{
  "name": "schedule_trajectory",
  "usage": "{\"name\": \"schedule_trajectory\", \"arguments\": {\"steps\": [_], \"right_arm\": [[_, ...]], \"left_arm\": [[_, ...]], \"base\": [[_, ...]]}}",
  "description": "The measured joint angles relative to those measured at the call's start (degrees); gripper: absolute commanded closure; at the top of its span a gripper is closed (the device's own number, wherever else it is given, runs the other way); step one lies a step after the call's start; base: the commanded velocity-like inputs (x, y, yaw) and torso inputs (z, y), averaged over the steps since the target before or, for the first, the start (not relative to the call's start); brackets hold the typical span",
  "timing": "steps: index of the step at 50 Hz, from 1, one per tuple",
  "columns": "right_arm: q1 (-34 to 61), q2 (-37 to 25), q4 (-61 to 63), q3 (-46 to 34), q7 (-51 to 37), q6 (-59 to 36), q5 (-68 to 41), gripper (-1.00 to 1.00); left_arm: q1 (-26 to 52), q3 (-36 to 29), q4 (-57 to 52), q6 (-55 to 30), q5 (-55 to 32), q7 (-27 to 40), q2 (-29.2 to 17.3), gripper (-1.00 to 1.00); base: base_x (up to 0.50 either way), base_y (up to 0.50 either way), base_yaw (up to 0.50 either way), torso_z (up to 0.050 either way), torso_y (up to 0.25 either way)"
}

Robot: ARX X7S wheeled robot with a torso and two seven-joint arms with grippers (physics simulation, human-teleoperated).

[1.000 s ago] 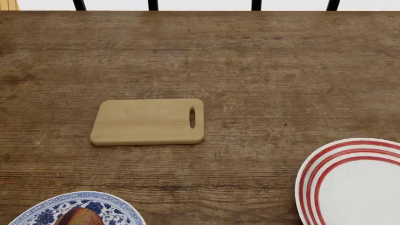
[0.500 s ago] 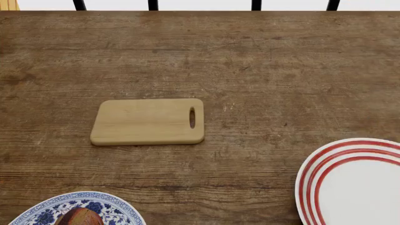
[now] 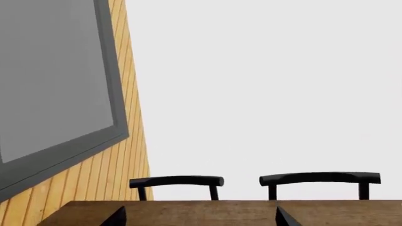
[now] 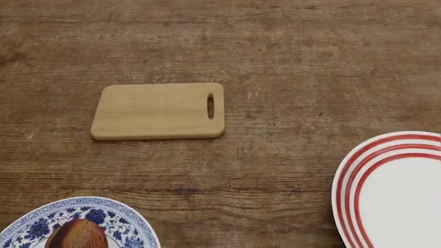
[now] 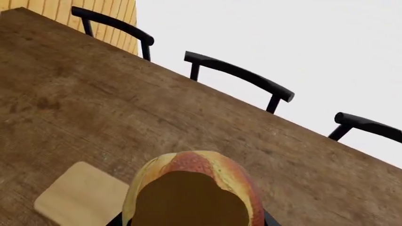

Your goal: Place all breads on the cutting board.

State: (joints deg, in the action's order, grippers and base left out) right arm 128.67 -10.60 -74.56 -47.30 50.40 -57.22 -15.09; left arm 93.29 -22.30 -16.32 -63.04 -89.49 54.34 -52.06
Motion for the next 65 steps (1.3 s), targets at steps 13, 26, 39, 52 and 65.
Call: {"name": "schedule_trajectory", "arguments": {"steps": [13, 26, 39, 52, 65], "right_arm": [[-1.5, 0.0, 0.7, 0.6, 0.2, -0.1, 0.9, 1.00], [-2.5, 0.6, 0.1, 1.1, 0.6, 0.7, 1.9, 1.00], [-5.7, 3.2, -0.3, 3.7, -0.2, 2.2, 4.6, 1.00], [-9.8, 7.2, -0.4, 11.0, -2.9, 2.8, 7.4, 1.00], [-13.3, 9.7, -0.4, 7.4, -9.9, 3.5, -3.5, 1.00]], "left_arm": [[0.5, -0.6, 0.5, 0.0, 0.8, -0.6, 0.3, -1.00], [0.6, -0.9, 0.8, 0.1, 0.9, -0.6, 0.6, -1.00], [-0.3, -0.7, 0.8, 1.0, 1.4, -0.6, 0.4, -1.00], [-2.5, 0.1, -0.6, 2.1, 0.2, 1.0, -0.7, -1.00], [-4.5, 0.4, -1.3, 3.5, 0.8, 1.3, -1.0, -1.00]], "base": [[0.00, 0.00, 0.00, 0.000, -0.169], [0.00, 0.00, 0.00, 0.000, -0.117], [0.00, 0.00, 0.00, 0.000, 0.000], [0.00, 0.00, 0.00, 0.000, 0.000], [0.00, 0.00, 0.00, 0.000, 0.000]]}}
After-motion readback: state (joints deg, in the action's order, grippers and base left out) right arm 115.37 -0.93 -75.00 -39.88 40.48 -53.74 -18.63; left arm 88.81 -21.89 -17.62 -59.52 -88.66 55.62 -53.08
